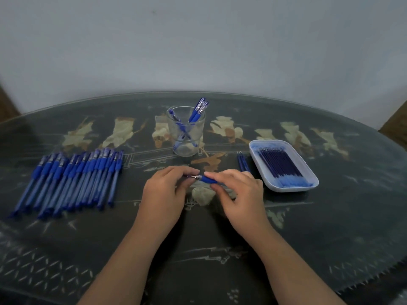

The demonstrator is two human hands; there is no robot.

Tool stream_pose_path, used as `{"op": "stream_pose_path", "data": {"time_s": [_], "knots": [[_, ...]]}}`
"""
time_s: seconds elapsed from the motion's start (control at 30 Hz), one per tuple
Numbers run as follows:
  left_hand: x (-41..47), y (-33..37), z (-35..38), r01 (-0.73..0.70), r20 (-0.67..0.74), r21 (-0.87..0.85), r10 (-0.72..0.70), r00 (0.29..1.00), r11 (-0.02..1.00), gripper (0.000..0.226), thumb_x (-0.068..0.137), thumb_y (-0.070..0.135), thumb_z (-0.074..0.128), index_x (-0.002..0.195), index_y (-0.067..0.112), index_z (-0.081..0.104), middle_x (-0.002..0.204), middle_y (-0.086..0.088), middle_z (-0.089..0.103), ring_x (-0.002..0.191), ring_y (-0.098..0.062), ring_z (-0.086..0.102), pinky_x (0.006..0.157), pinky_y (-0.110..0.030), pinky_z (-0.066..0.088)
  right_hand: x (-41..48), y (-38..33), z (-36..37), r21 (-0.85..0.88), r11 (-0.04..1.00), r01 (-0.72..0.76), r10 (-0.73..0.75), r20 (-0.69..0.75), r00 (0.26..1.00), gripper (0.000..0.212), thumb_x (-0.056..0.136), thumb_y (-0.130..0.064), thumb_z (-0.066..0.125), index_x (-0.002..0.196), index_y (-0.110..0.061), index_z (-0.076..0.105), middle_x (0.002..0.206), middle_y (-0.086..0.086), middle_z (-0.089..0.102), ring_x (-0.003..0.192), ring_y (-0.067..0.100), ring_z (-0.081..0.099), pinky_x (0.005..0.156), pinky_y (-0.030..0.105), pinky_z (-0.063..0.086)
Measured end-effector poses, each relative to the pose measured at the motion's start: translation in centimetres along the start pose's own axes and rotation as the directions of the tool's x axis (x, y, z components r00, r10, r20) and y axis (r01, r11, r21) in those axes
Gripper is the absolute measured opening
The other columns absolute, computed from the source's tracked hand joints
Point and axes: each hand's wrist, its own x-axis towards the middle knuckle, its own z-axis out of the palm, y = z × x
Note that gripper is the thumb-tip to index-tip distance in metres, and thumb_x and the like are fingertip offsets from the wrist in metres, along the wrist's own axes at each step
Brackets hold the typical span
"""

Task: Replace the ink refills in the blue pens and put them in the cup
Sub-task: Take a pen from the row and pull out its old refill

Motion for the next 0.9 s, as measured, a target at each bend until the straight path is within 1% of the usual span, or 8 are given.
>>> {"op": "stream_pose_path", "data": {"time_s": [0.07, 0.17, 0.23, 0.3, 0.37, 0.67, 0.8, 0.9], "knots": [[0.0, 0.1, 0.1, 0.001, 0.002, -0.025, -0.001, 1.0, 1.0, 0.024, 0.081, 0.007, 0.075, 0.098, 0.022, 0.074, 0.093, 0.019, 0.065, 0.093, 0.003, 0.059, 0.082, -0.001, 0.039, -0.1, -0.1, -0.1, -0.02, 1.0, 0.02, -0.02, 0.009, 1.0, 0.032, 0.093, -0.029, 0.059, 0.12, -0.046, 0.065, 0.102, -0.022, 0.067, 0.089, 0.004, 0.055, 0.075, 0.035, 0.035], [-0.1, -0.4, 0.3, -0.034, -0.008, -0.038, 0.034, 0.999, 0.999, 0.024, 0.078, 0.005, 0.077, 0.096, 0.021, 0.074, 0.092, 0.016, 0.067, 0.094, 0.004, 0.059, 0.084, -0.005, 0.042, -0.2, 0.2, -0.1, -0.024, 0.999, 0.047, -0.047, 0.01, 0.999, 0.036, 0.092, -0.021, 0.06, 0.117, -0.047, 0.067, 0.097, -0.023, 0.066, 0.085, 0.004, 0.053, 0.074, 0.034, 0.032], [-0.3, -0.8, 0.5, -0.033, -0.005, -0.036, 0.032, 0.999, 0.999, 0.022, 0.08, 0.007, 0.075, 0.095, 0.023, 0.074, 0.092, 0.019, 0.067, 0.093, 0.003, 0.06, 0.085, -0.017, 0.049, -0.3, 0.4, 0.0, -0.031, 0.998, 0.059, -0.059, -0.003, 0.998, 0.04, 0.09, -0.014, 0.064, 0.115, -0.045, 0.069, 0.093, -0.023, 0.066, 0.085, 0.005, 0.053, 0.074, 0.033, 0.03], [-0.3, -1.0, 0.7, -0.021, -0.006, -0.022, 0.021, 1.0, 1.0, 0.019, 0.083, 0.012, 0.072, 0.096, 0.027, 0.073, 0.093, 0.022, 0.066, 0.094, 0.001, 0.061, 0.086, -0.036, 0.052, -0.3, 0.5, 0.0, -0.038, 0.997, 0.064, -0.064, -0.013, 0.998, 0.044, 0.087, -0.008, 0.067, 0.114, -0.043, 0.071, 0.092, -0.022, 0.066, 0.084, 0.005, 0.054, 0.075, 0.033, 0.03], [-0.4, -1.1, 0.8, -0.009, -0.008, -0.022, 0.009, 1.0, 1.0, 0.019, 0.086, 0.014, 0.069, 0.095, 0.03, 0.07, 0.092, 0.023, 0.066, 0.094, 0.0, 0.061, 0.084, -0.044, 0.052, -0.4, 0.4, 0.0, -0.044, 0.996, 0.075, -0.076, -0.03, 0.997, 0.048, 0.084, -0.003, 0.069, 0.113, -0.041, 0.071, 0.091, -0.021, 0.066, 0.083, 0.006, 0.054, 0.075, 0.033, 0.03], [-0.5, -0.7, 0.6, 0.04, 0.04, -0.02, -0.039, 0.998, 0.999, 0.018, 0.088, 0.04, 0.049, 0.103, 0.043, 0.057, 0.091, 0.03, 0.061, 0.096, -0.002, 0.06, 0.087, -0.049, 0.05, -0.5, 0.3, 0.0, -0.096, 0.987, 0.13, -0.14, -0.105, 0.985, 0.046, 0.081, -0.003, 0.065, 0.111, -0.037, 0.074, 0.089, -0.018, 0.066, 0.08, 0.011, 0.055, 0.074, 0.036, 0.031], [-0.6, -0.5, 0.6, 0.047, 0.027, -0.012, -0.047, 0.999, 0.999, 0.02, 0.089, 0.046, 0.043, 0.102, 0.043, 0.058, 0.09, 0.032, 0.06, 0.095, -0.003, 0.061, 0.086, -0.049, 0.05, -0.7, 0.3, 0.0, -0.127, 0.98, 0.153, -0.17, -0.136, 0.976, 0.046, 0.081, -0.003, 0.06, 0.11, -0.036, 0.075, 0.089, -0.016, 0.067, 0.08, 0.013, 0.055, 0.074, 0.037, 0.031], [-0.6, -0.4, 0.6, 0.054, 0.021, 0.007, -0.054, 0.998, 0.999, 0.014, 0.094, 0.042, 0.046, 0.102, 0.042, 0.058, 0.088, 0.031, 0.06, 0.09, -0.003, 0.061, 0.084, -0.05, 0.05, -0.7, 0.2, 0.1, -0.164, 0.973, 0.164, -0.19, -0.155, 0.97, 0.046, 0.082, -0.004, 0.058, 0.11, -0.035, 0.075, 0.089, -0.016, 0.066, 0.08, 0.014, 0.055, 0.074, 0.036, 0.031]]}}
